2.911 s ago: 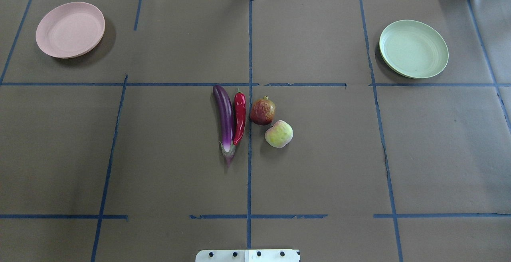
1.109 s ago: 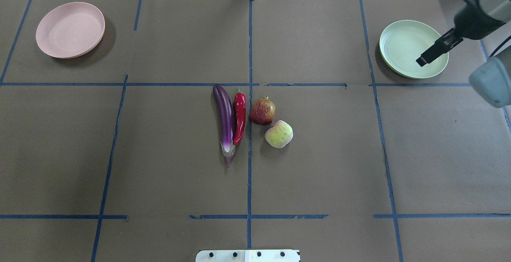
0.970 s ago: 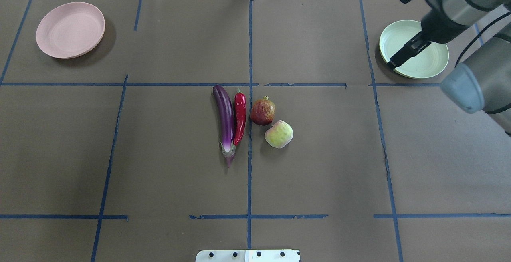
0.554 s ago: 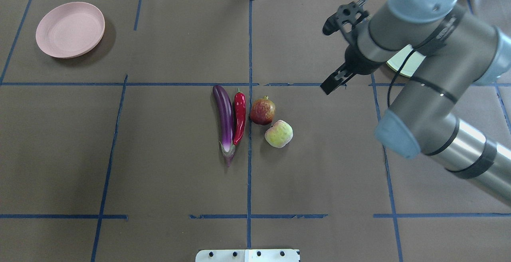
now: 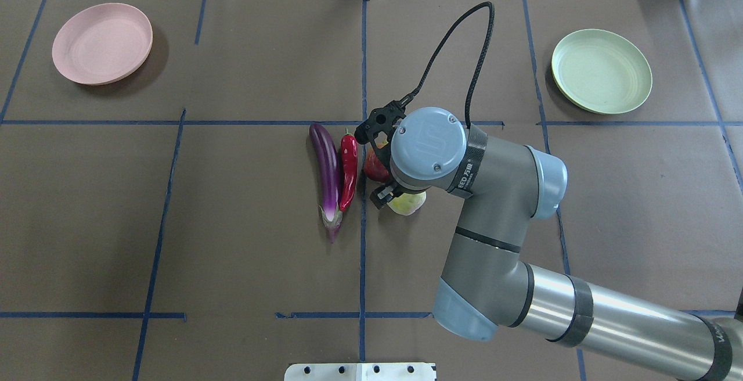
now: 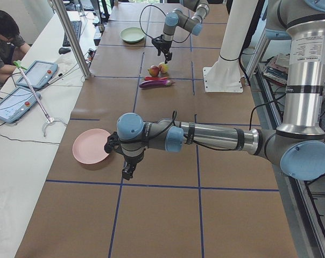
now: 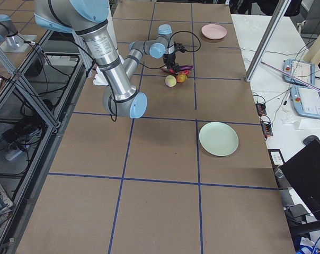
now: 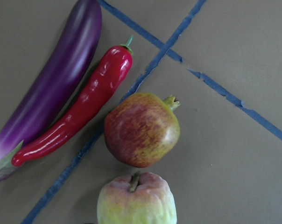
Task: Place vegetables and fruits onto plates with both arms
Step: 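Move the right gripper down to the yellow-green apple, then close the right gripper on the apple and lift it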
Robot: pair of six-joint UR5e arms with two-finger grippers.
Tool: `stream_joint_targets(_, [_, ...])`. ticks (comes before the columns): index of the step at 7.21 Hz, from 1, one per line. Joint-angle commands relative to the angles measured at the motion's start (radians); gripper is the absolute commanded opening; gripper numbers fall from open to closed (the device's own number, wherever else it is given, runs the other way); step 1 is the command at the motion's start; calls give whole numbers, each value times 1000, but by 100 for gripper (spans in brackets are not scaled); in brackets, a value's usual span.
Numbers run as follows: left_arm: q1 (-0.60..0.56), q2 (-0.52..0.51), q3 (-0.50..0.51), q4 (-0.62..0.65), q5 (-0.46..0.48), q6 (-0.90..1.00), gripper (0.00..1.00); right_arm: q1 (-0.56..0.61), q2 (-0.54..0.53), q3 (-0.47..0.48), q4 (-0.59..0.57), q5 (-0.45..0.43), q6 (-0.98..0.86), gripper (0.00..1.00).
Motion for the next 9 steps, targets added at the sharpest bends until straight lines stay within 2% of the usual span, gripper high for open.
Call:
stream_joint_targets(1, [0,0,0,1,0,0,100,-26,3,-27,0,-20,-1,100])
stream_joint_targets(3, [0,0,2,2,0,0,100,-29,9,-84,0,-20,-5,100])
stream_joint_targets(5, [6,0,3,2,0,-1,100,-28,9,-101,2,-22,-7,99])
stream_joint_targets(6, [6,0,3,2,0,-1,100,-28,16,-103,2,-22,-7,91])
stream_joint_targets(7, [6,0,3,3,0,-1,100,-28,28,-113,2,-22,-4,66])
stream_joint_targets(8, [6,0,3,3,0,-1,100,-26,32,-110,3,-11,-1,21])
stream_joint_targets(9, [6,0,2,3,0,0,100,4,35,-98,2,16,-1,8])
